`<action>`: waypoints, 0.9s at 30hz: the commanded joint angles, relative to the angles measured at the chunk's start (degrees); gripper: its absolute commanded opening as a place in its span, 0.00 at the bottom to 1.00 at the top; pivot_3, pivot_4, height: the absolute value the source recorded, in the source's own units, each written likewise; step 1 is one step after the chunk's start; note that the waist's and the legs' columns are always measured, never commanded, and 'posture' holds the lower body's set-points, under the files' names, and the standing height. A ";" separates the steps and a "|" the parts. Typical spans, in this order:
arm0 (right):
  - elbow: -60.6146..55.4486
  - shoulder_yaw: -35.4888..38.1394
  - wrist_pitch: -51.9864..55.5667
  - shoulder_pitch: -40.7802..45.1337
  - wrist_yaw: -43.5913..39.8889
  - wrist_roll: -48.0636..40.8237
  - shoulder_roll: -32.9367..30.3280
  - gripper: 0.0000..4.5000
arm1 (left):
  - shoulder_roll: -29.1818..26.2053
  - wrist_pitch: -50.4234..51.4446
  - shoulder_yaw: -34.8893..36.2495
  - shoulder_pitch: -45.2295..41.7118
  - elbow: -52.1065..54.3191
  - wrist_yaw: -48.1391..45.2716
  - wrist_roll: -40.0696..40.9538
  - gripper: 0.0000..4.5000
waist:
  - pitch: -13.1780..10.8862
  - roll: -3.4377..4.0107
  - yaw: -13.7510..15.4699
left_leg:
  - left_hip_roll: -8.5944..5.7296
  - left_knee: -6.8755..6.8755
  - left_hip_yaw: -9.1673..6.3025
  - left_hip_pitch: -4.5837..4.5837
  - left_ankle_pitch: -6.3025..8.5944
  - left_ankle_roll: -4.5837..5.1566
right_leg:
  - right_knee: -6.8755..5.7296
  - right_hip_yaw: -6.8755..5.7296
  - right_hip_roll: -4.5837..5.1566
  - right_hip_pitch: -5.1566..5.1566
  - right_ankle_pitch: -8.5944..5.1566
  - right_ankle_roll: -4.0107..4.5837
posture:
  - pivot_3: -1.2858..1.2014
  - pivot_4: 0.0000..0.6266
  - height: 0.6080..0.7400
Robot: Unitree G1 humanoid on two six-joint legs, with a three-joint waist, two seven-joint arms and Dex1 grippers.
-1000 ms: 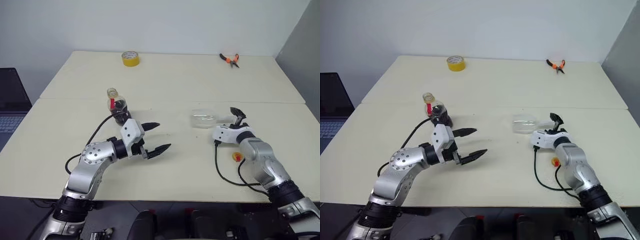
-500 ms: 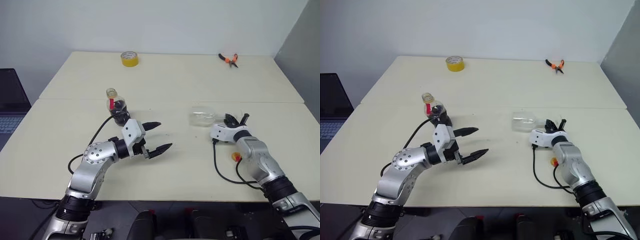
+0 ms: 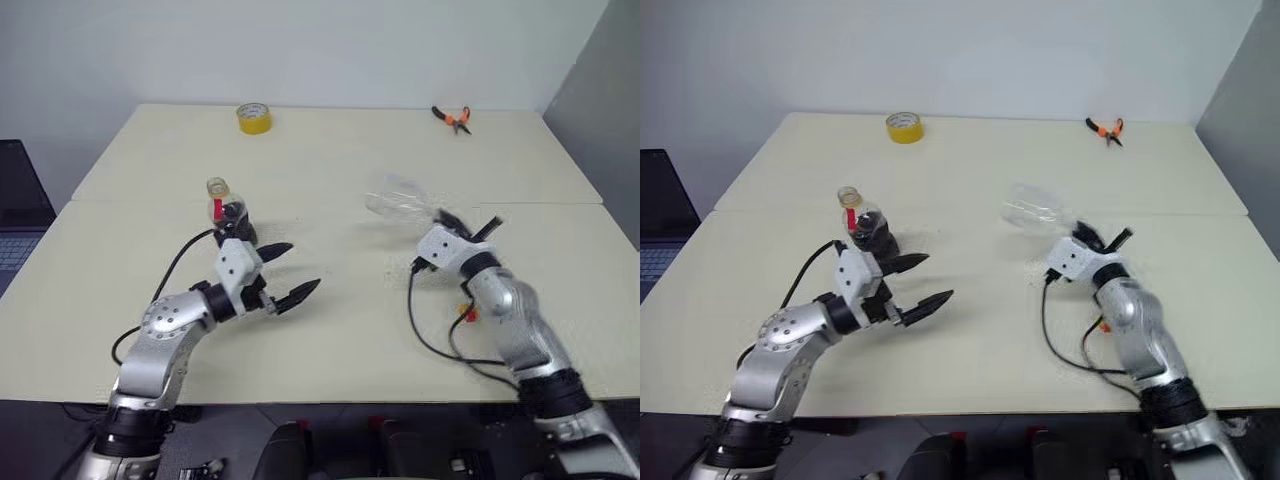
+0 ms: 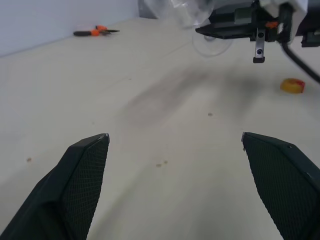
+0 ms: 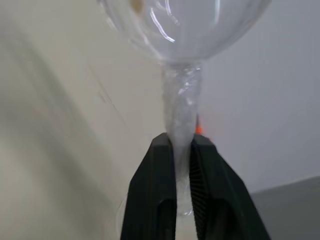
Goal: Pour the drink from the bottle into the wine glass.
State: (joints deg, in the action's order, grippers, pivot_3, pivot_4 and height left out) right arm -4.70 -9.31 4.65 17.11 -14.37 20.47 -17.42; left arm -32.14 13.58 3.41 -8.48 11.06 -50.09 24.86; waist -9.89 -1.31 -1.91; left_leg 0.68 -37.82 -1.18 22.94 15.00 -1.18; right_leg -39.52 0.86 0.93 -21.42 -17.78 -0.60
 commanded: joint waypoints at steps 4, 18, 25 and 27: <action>5.30 1.63 -8.30 1.60 -7.71 -18.07 7.06 0.02 | -4.50 6.96 5.10 2.42 8.19 -2.67 8.50 1.00 | -0.07 0.04 0.29 | -0.09 -0.08 -0.02 -0.04 0.00 0.01 | -0.02 -0.03 0.08 0.07 0.00 0.00 | 0.52 0.24 1.00; 31.86 2.47 -25.10 12.98 -13.24 -24.60 13.18 0.02 | -6.95 12.66 6.47 -0.08 11.67 -1.63 12.95 1.00 | -0.08 0.06 0.12 | -0.09 -0.04 0.00 -0.05 0.00 -0.01 | -0.02 -0.01 0.06 0.01 0.00 0.01 | 0.52 0.24 1.00; 35.75 2.16 -27.29 13.01 -15.04 -24.87 13.07 0.02 | -6.64 12.82 6.48 -1.84 11.12 -1.48 13.43 1.00 | -0.09 0.06 0.19 | -0.09 -0.05 -0.01 -0.05 -0.01 -0.01 | -0.04 -0.03 0.06 0.02 0.00 0.01 | 0.52 0.24 1.00; 36.13 2.17 -27.12 12.50 -15.55 -24.77 12.74 0.02 | -6.82 12.86 6.56 -2.14 11.03 -1.60 13.43 1.00 | -0.09 0.06 0.15 | -0.09 -0.04 -0.01 -0.05 -0.01 -0.01 | -0.05 -0.02 0.06 0.02 0.00 0.01 | 0.52 0.24 1.00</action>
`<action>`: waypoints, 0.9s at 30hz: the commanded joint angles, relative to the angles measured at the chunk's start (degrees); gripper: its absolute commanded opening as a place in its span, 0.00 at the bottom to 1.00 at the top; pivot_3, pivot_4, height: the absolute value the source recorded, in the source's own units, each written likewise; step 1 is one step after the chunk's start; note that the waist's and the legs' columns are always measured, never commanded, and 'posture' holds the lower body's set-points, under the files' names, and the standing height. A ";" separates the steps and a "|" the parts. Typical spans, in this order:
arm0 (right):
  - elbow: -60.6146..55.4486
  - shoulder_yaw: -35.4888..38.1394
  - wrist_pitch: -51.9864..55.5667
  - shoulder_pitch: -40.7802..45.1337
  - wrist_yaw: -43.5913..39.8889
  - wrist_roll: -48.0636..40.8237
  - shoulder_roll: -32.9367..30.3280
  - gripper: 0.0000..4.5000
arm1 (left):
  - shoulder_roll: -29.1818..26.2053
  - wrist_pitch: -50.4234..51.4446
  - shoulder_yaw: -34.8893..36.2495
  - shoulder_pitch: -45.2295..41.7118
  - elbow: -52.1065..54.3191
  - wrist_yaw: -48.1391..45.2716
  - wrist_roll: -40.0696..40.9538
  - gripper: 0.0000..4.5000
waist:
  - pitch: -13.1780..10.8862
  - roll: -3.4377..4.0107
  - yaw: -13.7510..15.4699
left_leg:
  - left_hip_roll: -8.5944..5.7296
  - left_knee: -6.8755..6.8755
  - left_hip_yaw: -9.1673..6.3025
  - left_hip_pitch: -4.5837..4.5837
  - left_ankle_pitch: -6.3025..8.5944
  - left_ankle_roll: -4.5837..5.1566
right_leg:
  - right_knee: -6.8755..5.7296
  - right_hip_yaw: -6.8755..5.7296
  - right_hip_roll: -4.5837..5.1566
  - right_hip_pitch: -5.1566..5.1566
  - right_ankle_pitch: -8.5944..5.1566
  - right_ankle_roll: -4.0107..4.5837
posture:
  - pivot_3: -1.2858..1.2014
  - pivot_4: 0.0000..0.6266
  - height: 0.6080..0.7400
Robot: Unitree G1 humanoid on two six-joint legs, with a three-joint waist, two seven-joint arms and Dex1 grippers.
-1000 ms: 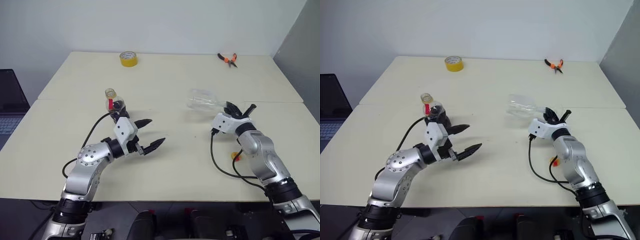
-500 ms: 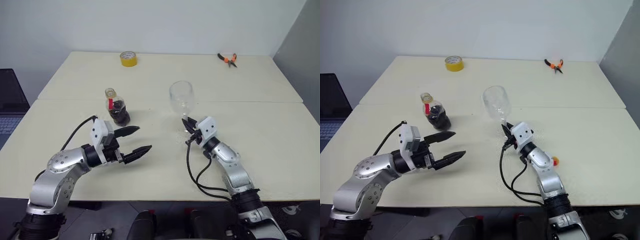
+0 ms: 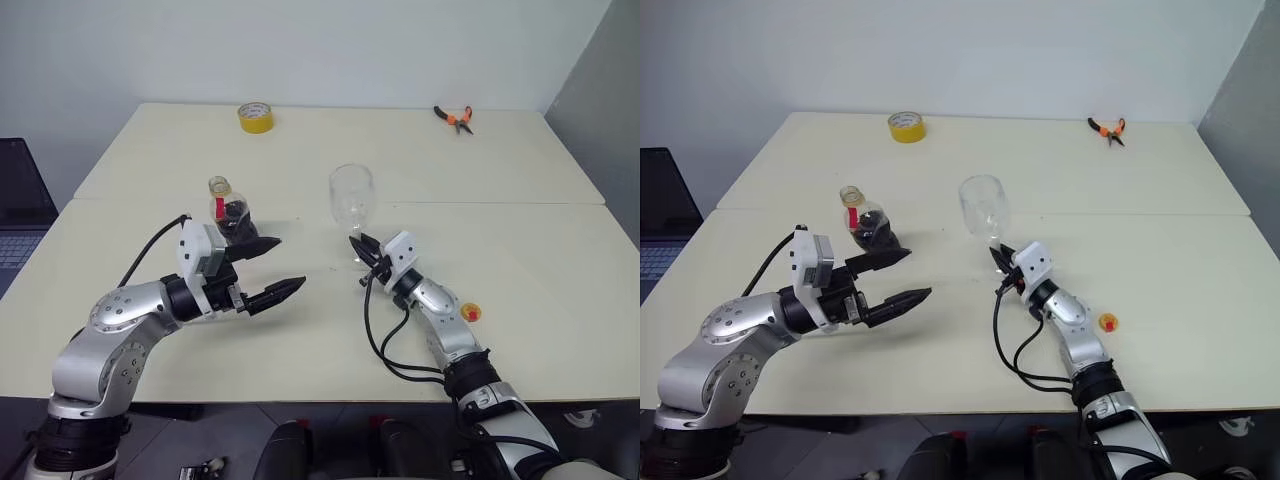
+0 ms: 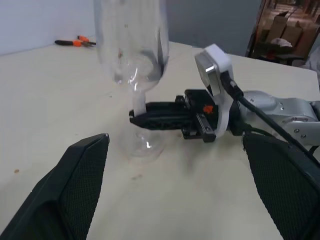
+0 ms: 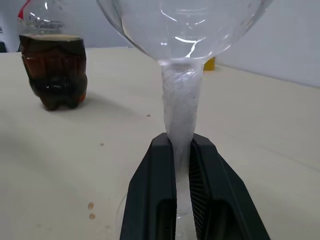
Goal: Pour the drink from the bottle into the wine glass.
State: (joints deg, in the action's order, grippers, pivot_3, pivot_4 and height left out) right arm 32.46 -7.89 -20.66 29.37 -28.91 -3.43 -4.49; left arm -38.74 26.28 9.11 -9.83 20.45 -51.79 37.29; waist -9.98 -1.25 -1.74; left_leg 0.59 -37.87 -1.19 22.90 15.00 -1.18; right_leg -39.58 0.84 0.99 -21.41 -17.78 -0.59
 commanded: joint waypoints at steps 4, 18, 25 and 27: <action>-0.76 0.84 -1.77 -0.44 -1.51 -0.64 -0.69 0.02 | -0.73 0.19 1.26 -1.75 1.60 -0.20 1.14 1.00 | 0.00 0.00 -0.02 | 0.00 0.00 0.00 0.00 0.00 0.00 | 0.00 0.00 0.00 0.00 0.00 0.00 | 0.52 0.24 1.00; -2.47 0.89 -0.15 -1.10 -1.49 -0.64 -1.57 0.72 | -1.94 -0.97 1.08 -6.44 -2.16 -3.09 0.09 1.00 | 0.00 0.00 -0.03 | 0.00 0.00 0.01 0.00 0.00 -0.01 | 0.00 0.00 0.00 0.00 0.00 0.00 | 0.52 0.24 1.00; -2.93 0.73 0.26 -0.79 -0.69 0.20 -2.56 1.00 | -1.30 -2.27 0.49 -6.93 -3.45 -3.37 -0.77 1.00 | 0.00 0.00 -0.02 | 0.00 0.00 0.00 0.00 0.00 0.00 | 0.00 0.00 0.00 0.00 0.00 0.00 | 0.52 0.24 1.00; -3.09 0.83 0.48 -0.66 -0.64 0.13 -2.75 1.00 | -1.02 -2.53 0.29 -7.06 -3.66 -3.35 -0.96 1.00 | 0.00 0.00 -0.02 | 0.00 0.00 0.00 0.00 0.00 0.00 | 0.00 0.00 0.00 0.00 0.00 0.00 | 0.52 0.24 1.00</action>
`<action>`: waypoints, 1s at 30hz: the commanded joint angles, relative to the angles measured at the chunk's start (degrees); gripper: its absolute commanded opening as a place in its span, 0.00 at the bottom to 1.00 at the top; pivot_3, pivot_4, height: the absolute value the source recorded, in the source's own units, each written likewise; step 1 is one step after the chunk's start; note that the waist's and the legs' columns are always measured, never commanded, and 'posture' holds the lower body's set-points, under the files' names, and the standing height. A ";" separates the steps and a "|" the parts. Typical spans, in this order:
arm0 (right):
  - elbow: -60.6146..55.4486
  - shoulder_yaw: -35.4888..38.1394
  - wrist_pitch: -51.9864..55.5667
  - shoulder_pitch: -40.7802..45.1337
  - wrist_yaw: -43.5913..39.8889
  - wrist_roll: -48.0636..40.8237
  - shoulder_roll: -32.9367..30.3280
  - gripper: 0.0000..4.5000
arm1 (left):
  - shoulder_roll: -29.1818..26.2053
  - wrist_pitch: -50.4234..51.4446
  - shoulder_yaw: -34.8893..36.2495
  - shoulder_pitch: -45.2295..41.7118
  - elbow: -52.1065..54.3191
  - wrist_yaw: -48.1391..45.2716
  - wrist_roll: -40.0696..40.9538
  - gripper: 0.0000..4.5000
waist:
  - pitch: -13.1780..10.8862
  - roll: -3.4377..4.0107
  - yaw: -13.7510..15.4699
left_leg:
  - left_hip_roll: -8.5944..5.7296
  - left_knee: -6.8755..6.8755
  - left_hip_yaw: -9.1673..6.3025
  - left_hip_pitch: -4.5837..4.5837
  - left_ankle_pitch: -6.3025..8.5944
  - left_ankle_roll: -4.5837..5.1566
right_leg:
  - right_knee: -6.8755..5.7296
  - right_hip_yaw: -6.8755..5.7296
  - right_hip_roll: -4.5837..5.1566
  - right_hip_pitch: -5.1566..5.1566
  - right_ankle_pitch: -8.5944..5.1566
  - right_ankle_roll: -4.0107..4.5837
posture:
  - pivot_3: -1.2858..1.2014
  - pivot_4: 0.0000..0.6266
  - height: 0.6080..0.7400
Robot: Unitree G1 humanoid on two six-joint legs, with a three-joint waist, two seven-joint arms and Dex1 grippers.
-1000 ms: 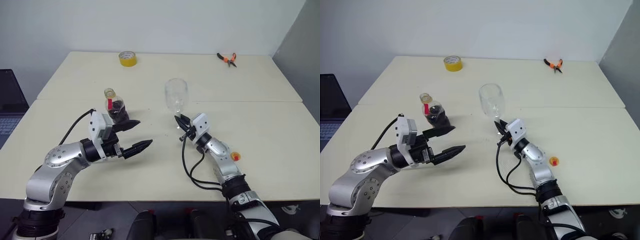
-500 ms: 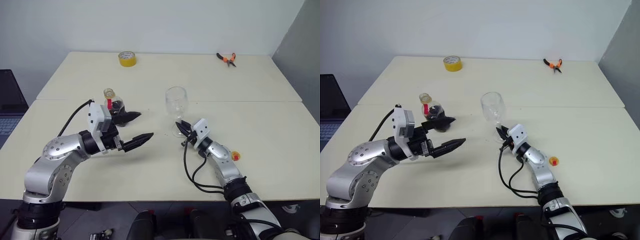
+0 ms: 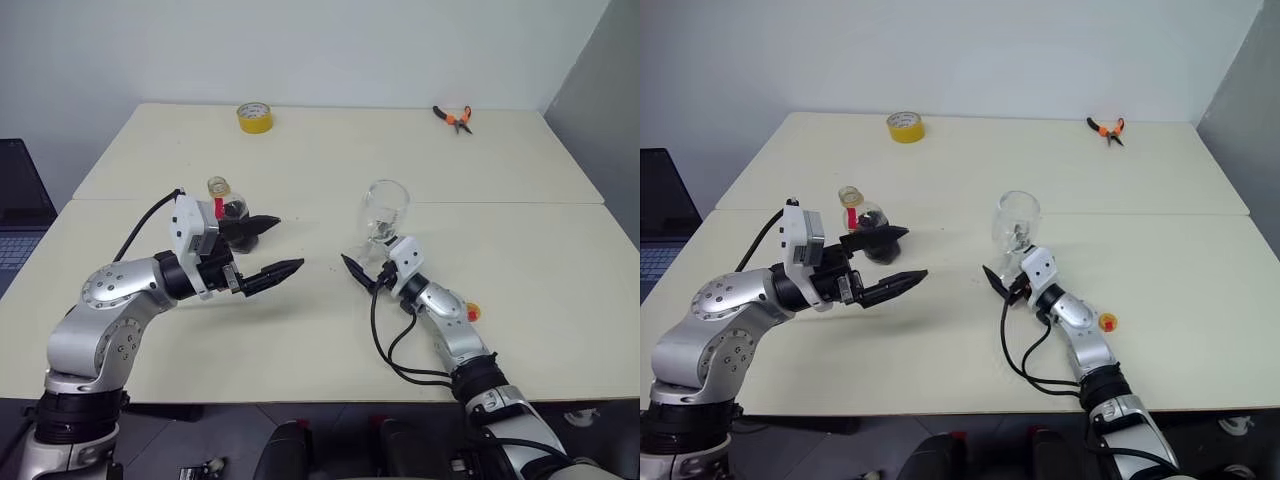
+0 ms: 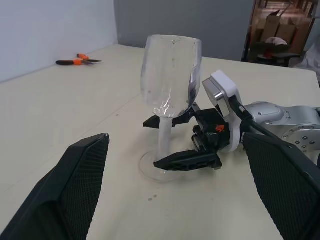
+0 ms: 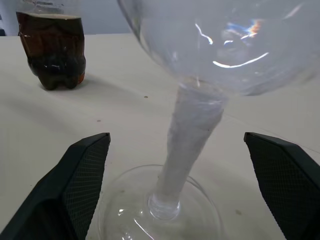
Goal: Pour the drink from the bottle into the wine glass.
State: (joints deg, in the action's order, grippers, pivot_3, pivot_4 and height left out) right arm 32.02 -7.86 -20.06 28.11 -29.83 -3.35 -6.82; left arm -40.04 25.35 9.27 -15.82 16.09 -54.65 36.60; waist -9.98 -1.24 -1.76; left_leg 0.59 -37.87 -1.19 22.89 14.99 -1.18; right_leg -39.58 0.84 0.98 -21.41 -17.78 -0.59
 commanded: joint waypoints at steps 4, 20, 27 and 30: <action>-4.07 1.01 0.86 0.28 0.15 -0.22 -1.18 1.00 | 0.96 -2.02 -0.43 -1.20 0.65 -0.39 -0.61 1.00 | 0.00 0.00 0.01 | 0.00 -0.01 0.00 0.01 0.00 0.00 | 0.01 0.01 0.00 0.00 0.00 0.00 | 0.52 0.24 1.00; -50.47 1.63 28.28 -22.41 -9.75 -10.51 -17.99 1.00 | 1.56 -2.32 0.97 2.75 5.30 2.92 -1.32 1.00 | -0.01 0.01 0.26 | -0.01 0.02 -0.03 0.04 0.02 0.01 | 0.12 0.01 0.03 0.04 -0.01 -0.02 | 0.52 0.24 1.00; -66.23 6.71 39.33 -25.68 -10.54 -19.55 -24.66 1.00 | 6.71 -3.77 4.55 10.94 8.54 13.63 -3.19 1.00 | -0.02 0.02 0.28 | 0.02 0.02 -0.07 0.00 0.02 0.02 | 0.08 -0.04 0.02 0.07 -0.01 -0.02 | 0.52 0.24 1.00; -69.93 8.17 43.47 -25.50 -11.02 -23.43 -26.82 1.00 | 11.87 -7.50 4.68 14.56 9.00 20.15 -7.64 1.00 | -0.01 -0.05 0.44 | -0.01 0.00 -0.10 0.02 0.02 0.02 | 0.16 -0.07 0.04 0.12 -0.01 -0.03 | 0.52 0.24 1.00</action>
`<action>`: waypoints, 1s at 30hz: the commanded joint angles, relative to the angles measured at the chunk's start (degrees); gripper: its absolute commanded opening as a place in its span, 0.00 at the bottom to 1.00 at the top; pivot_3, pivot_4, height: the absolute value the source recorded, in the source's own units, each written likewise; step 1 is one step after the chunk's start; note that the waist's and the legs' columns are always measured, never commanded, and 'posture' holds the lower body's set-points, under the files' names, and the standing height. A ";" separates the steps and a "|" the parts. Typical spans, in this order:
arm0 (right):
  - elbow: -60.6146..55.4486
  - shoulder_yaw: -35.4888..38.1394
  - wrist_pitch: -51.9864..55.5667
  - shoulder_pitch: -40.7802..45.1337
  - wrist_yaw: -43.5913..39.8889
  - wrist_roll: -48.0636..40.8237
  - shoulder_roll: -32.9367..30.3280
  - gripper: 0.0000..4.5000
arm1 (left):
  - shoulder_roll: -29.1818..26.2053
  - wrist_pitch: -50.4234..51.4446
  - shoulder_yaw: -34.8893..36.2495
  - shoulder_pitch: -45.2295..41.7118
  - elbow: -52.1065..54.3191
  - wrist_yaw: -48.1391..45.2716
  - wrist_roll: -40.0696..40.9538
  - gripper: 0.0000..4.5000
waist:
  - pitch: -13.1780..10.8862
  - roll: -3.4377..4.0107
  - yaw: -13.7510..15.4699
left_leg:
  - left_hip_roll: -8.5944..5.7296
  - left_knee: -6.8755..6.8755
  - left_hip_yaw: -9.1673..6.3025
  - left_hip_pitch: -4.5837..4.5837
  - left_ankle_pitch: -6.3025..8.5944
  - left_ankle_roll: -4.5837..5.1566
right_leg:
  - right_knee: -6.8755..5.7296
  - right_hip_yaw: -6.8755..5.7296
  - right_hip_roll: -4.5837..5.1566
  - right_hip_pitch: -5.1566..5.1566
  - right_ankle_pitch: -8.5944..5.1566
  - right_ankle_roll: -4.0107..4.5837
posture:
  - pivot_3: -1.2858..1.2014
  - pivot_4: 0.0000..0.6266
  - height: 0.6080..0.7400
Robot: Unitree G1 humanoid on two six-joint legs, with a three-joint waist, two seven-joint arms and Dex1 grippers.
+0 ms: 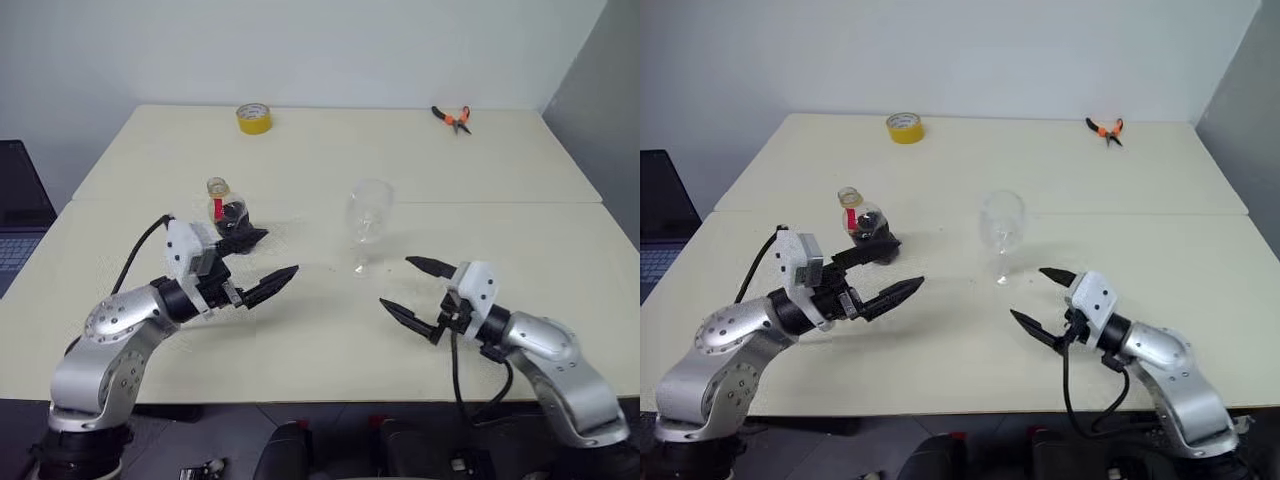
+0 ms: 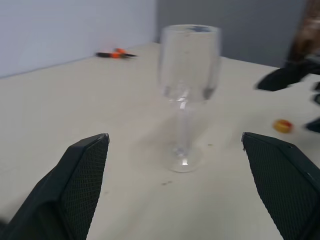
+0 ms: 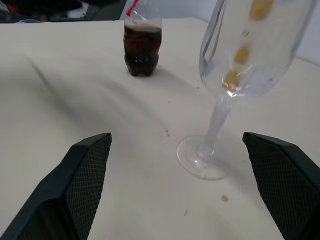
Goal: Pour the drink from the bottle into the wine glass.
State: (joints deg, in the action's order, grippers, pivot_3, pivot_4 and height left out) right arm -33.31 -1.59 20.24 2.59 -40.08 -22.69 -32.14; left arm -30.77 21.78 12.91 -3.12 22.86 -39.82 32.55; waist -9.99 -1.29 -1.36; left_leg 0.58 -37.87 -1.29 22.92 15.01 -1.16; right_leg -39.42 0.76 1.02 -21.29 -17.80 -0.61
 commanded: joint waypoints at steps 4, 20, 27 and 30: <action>-6.55 1.66 5.65 0.20 -1.58 -6.05 -3.65 1.00 | 9.49 -8.91 1.29 5.07 1.85 16.29 -11.84 1.00 | -0.01 -0.04 0.22 | -0.02 0.01 -0.01 0.00 0.00 0.01 | 0.07 -0.01 0.02 0.03 0.00 0.00 | 0.52 0.24 1.00; -10.16 1.17 12.21 6.25 -1.61 -12.61 -6.14 1.00 | 14.58 -9.65 -2.22 -7.55 -13.72 29.99 -25.10 1.00 | 0.00 -0.12 1.13 | -0.05 -0.02 0.01 0.03 0.00 0.01 | 0.11 -0.04 0.00 0.05 0.02 -0.02 | 0.52 0.24 1.00; -10.97 1.34 13.01 7.39 -0.65 -12.90 -6.40 1.00 | 13.51 -11.81 -2.55 -14.36 -23.81 27.55 -24.74 1.00 | -0.01 -0.13 1.20 | -0.04 -0.02 -0.02 0.03 0.00 0.00 | 0.10 -0.10 -0.01 0.04 0.02 -0.02 | 0.52 0.24 1.00; -11.16 1.39 13.19 7.41 -0.35 -12.91 -6.39 1.00 | 13.48 -12.53 -2.52 -16.47 -27.29 26.86 -24.45 1.00 | -0.01 -0.14 1.25 | -0.04 -0.02 -0.02 0.05 0.00 0.00 | 0.11 -0.09 -0.01 0.03 0.02 -0.02 | 0.52 0.24 1.00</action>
State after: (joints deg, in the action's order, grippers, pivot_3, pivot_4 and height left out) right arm -42.37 -1.29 33.56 9.64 -40.87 -34.99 -38.01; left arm -16.68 10.76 9.95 -18.50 -4.73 -12.48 7.83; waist -10.00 -1.42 -0.11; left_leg 0.54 -37.90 -1.31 22.97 15.01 -1.17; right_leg -39.31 0.67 1.01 -21.26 -17.78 -0.63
